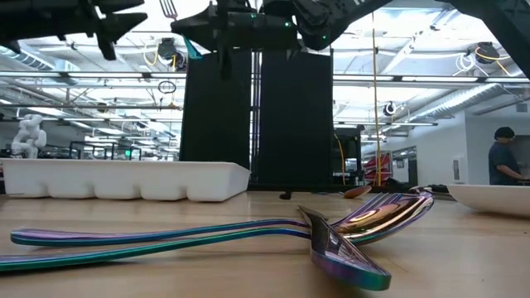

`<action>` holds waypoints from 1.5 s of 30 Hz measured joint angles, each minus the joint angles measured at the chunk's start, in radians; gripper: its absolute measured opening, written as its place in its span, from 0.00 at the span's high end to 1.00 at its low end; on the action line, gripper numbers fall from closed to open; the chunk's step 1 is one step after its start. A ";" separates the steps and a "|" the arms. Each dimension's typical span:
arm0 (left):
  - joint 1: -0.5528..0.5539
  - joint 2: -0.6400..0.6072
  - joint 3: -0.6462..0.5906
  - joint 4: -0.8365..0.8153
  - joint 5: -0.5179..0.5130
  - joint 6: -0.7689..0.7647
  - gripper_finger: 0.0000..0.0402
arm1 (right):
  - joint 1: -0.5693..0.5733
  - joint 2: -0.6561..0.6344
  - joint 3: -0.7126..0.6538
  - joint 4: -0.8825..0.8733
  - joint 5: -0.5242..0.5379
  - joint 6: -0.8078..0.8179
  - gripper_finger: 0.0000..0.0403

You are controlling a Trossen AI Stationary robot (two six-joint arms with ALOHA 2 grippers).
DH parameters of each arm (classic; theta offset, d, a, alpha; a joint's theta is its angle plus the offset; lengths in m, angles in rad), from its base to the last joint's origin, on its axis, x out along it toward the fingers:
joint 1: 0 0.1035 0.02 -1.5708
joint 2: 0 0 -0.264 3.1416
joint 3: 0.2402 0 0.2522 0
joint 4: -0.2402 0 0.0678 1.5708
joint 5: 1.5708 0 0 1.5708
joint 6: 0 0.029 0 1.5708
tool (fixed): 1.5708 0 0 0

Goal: Sort silverware
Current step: Put the iridescent fork into the white silverware tray

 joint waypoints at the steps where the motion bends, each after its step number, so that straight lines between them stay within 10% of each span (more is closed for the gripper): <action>1: 0.000 0.012 0.000 0.002 0.001 0.001 0.64 | 0.003 0.000 0.000 0.000 0.000 -0.002 1.00; 20: -0.001 0.323 0.004 0.364 0.013 0.001 0.65 | 0.019 0.001 0.000 -0.062 0.045 -0.041 1.00; 32: -0.001 0.366 0.008 0.371 0.001 0.009 0.98 | 0.018 0.002 0.001 -0.054 0.049 -0.056 1.00; 45: -0.001 0.379 0.083 0.275 0.048 0.021 1.00 | 0.002 0.002 0.002 -0.070 -0.039 -0.073 0.75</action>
